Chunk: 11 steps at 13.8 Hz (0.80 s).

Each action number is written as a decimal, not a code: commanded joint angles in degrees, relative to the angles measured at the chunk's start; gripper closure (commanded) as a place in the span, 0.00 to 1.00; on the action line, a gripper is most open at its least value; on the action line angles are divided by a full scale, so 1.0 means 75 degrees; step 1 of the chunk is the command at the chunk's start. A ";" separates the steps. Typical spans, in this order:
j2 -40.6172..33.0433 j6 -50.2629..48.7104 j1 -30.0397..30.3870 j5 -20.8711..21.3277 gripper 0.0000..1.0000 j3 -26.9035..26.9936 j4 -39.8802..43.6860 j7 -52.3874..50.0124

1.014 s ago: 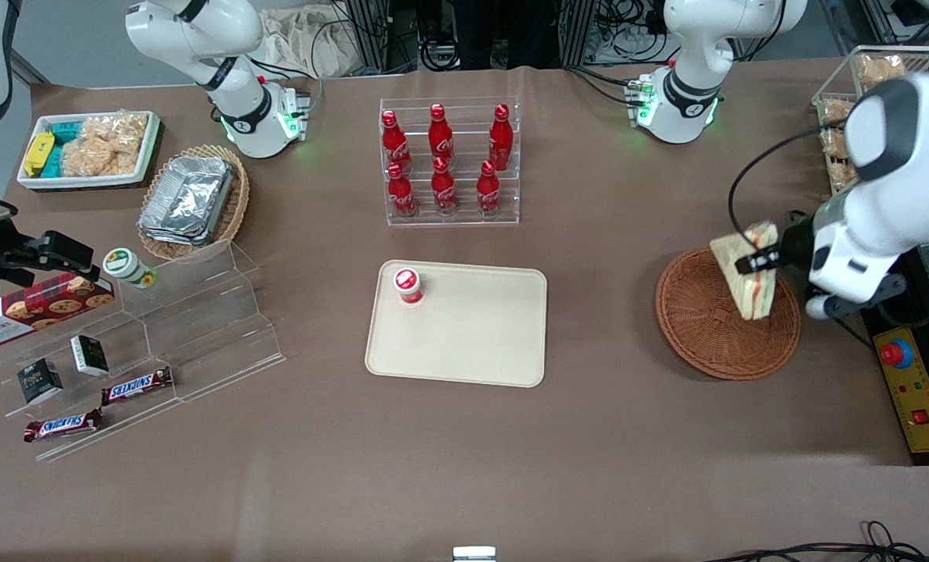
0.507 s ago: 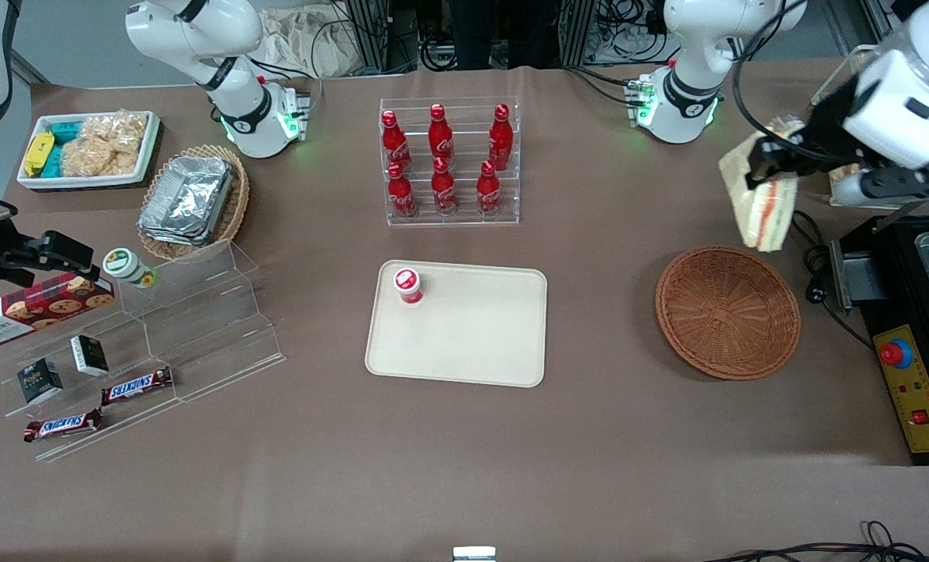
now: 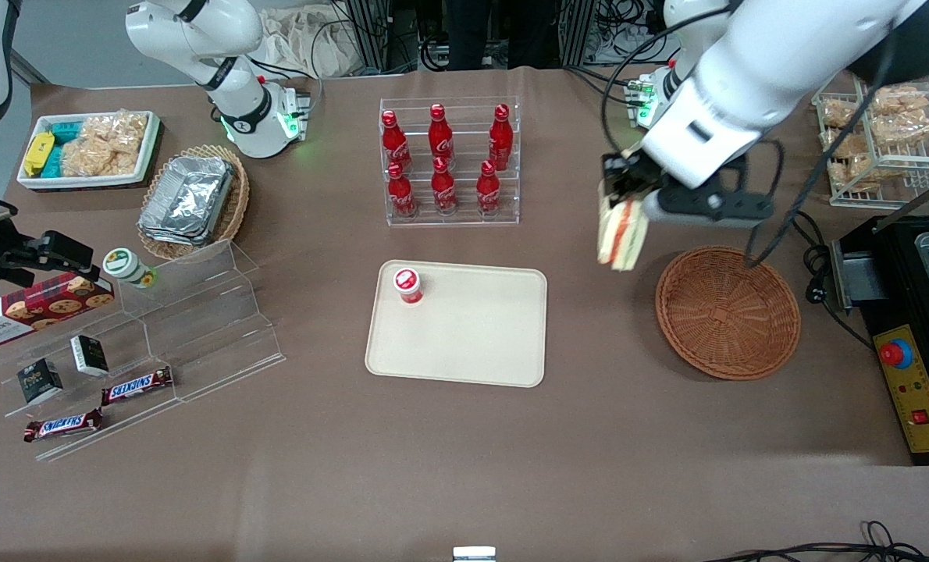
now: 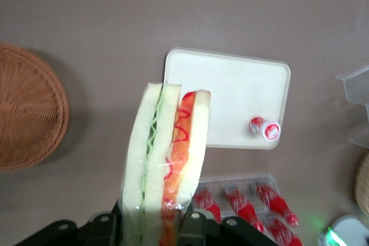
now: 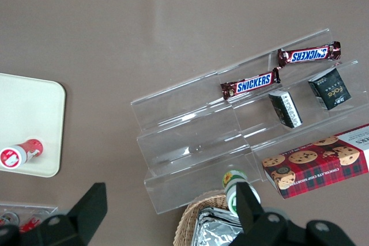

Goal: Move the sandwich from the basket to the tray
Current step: 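Carry the sandwich over the cream tray and lower it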

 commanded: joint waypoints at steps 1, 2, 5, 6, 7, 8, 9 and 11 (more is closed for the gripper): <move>0.1468 0.0662 -0.0812 0.0861 0.62 -0.0046 0.0340 -0.0946; 0.1995 0.1153 -0.1058 0.1247 0.62 -0.0046 0.0328 -0.1275; 0.3379 0.2606 -0.1307 0.1462 0.63 -0.0034 0.0340 -0.1723; 0.3732 0.3028 -0.1318 0.1473 0.63 -0.0034 0.0328 -0.1735; 0.4083 0.3346 -0.1319 0.1473 0.63 -0.0034 0.0340 -0.1747; 0.4388 0.3616 -0.1307 0.1438 0.63 -0.0011 0.0363 -0.1758; 0.4612 0.3793 -0.1284 0.1426 0.63 0.0001 0.0340 -0.1863; 0.4835 0.3841 -0.1260 0.1391 0.63 0.0001 0.0316 -0.2329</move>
